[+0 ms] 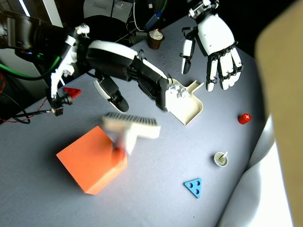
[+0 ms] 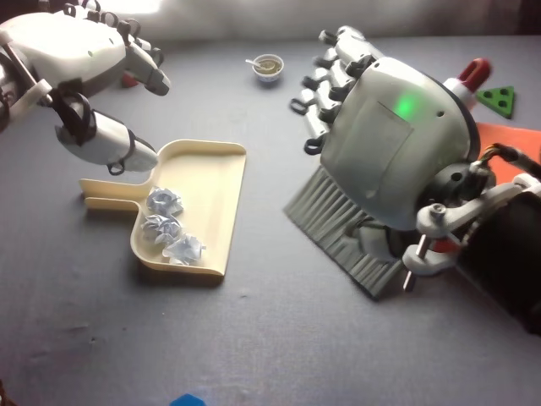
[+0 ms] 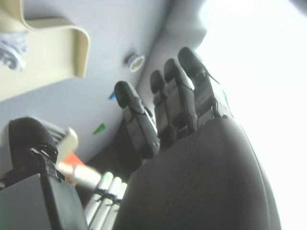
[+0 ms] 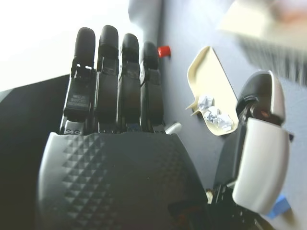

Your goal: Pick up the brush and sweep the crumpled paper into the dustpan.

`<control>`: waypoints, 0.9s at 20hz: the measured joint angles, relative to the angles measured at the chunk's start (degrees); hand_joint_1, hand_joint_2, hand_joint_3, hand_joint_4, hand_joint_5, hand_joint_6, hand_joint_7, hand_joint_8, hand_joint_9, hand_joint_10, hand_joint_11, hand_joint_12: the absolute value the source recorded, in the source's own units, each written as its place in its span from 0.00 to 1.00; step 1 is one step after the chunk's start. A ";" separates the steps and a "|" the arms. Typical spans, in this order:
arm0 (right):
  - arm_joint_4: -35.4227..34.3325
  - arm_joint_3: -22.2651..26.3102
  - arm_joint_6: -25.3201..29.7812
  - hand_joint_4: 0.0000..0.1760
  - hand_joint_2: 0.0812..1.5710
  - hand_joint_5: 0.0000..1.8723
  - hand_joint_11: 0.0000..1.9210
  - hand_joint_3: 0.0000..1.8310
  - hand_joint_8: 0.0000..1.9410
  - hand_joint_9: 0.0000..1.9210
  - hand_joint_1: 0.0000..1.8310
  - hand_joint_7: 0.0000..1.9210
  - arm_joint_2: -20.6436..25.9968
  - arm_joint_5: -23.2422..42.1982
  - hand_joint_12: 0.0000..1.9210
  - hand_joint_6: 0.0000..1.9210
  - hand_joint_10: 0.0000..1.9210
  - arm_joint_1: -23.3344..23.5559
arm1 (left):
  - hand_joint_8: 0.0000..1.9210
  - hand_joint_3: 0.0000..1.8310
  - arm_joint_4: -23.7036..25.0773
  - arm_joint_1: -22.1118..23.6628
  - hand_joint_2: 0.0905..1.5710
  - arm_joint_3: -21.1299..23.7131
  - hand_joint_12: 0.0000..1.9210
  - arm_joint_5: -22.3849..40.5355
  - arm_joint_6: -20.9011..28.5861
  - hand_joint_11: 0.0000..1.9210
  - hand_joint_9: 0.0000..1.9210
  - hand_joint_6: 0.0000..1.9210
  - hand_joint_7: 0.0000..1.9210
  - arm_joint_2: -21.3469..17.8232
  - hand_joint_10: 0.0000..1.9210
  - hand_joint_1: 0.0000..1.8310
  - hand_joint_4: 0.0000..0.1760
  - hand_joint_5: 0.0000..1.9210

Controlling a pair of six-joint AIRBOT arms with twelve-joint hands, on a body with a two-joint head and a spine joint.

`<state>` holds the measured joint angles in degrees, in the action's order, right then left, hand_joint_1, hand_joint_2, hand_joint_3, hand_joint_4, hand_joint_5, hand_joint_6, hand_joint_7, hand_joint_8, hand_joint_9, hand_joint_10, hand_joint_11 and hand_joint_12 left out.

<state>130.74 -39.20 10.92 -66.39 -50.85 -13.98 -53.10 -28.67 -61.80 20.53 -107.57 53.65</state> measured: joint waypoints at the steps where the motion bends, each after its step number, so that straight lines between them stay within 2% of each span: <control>1: 0.02 0.66 1.57 0.00 0.52 0.14 0.15 0.00 0.00 0.15 0.06 0.16 0.61 1.53 0.06 0.00 0.00 0.55 | 0.00 0.00 -0.31 0.00 0.60 0.46 0.37 -0.39 0.02 0.00 0.15 0.00 0.19 0.00 0.00 0.43 0.37 0.35; 2: 0.81 1.18 2.38 0.00 0.52 0.14 0.14 0.00 0.00 0.15 0.04 0.16 0.96 2.82 0.06 0.00 0.00 0.96 | 0.00 0.00 -0.33 0.00 0.61 0.87 0.37 -0.66 0.02 0.00 0.15 0.00 0.18 0.00 0.00 0.42 0.33 0.34; 3: 1.46 1.97 2.82 0.00 0.52 0.13 0.13 0.00 0.00 0.14 0.03 0.15 1.09 4.28 0.05 0.00 0.00 1.36 | 0.00 0.00 -0.07 0.13 0.61 1.29 0.37 -1.07 0.02 0.00 0.15 0.00 0.18 0.00 0.00 0.42 0.34 0.35; 6: 1.81 2.95 5.90 0.00 0.55 0.13 0.15 0.00 0.00 0.15 0.01 0.15 2.29 7.37 0.03 0.00 0.00 1.51 | 0.00 0.00 0.20 0.72 0.62 1.64 0.37 -1.27 0.02 0.00 0.16 0.00 0.19 -0.31 0.00 0.40 0.43 0.33; 8: 2.05 3.63 12.00 0.00 0.55 0.14 0.16 0.00 0.00 0.16 0.03 0.16 5.64 9.40 0.03 0.00 0.00 1.51 | 0.00 0.00 0.22 0.72 0.62 1.60 0.38 -1.62 0.00 0.00 0.16 0.00 0.19 -0.31 0.00 0.40 0.41 0.33; 10: 3.52 4.15 17.07 0.00 0.56 0.15 0.17 0.00 0.00 0.17 0.04 0.18 8.66 11.72 0.03 0.00 0.00 1.51 | 0.00 0.01 0.39 0.92 0.63 1.60 0.37 -1.90 0.00 0.00 0.16 0.00 0.18 -0.31 0.00 0.37 0.47 0.31; 11: 7.32 4.74 25.77 0.00 0.57 0.14 0.16 0.00 0.00 0.16 0.04 0.16 12.04 14.80 0.02 0.00 0.00 1.51 | 0.00 0.01 0.50 1.29 0.63 1.60 0.37 -2.23 0.02 0.00 0.17 0.00 0.18 -0.31 0.00 0.37 0.45 0.30; 14: 14.82 5.40 44.19 0.00 0.57 0.16 0.18 0.00 0.00 0.17 0.05 0.18 18.93 24.15 0.01 0.00 0.00 1.51 | 0.00 0.00 0.83 1.29 0.62 1.60 0.38 -2.89 0.02 0.01 0.17 0.00 0.19 -0.35 0.00 0.39 0.41 0.31; 15: 15.04 5.53 48.24 0.00 0.58 0.17 0.19 0.00 0.01 0.18 0.04 0.19 20.76 27.04 0.02 0.01 0.01 1.51 | 0.00 0.00 0.87 1.29 0.62 1.66 0.38 -3.10 0.02 0.01 0.17 0.00 0.19 -0.50 0.00 0.40 0.40 0.31; 16: 15.04 5.46 53.55 0.00 0.58 0.16 0.18 0.00 0.00 0.18 0.04 0.18 22.88 31.26 0.02 0.00 0.00 2.29 | 0.00 0.00 0.98 1.29 0.63 1.77 0.38 -3.06 0.00 0.01 0.17 0.00 0.19 -0.83 0.00 0.38 0.44 0.29; 18: 15.63 5.55 57.27 0.00 0.58 0.17 0.19 0.00 0.00 0.18 0.06 0.18 25.22 33.92 0.02 0.00 0.00 3.19 | 0.00 0.00 1.05 1.29 0.63 1.77 0.37 -2.91 -0.02 0.01 0.17 0.00 0.18 -0.83 0.00 0.38 0.43 0.29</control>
<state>146.36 -33.65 68.18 -41.17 -16.93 -10.79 -52.05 -27.38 -60.03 17.63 -107.59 52.82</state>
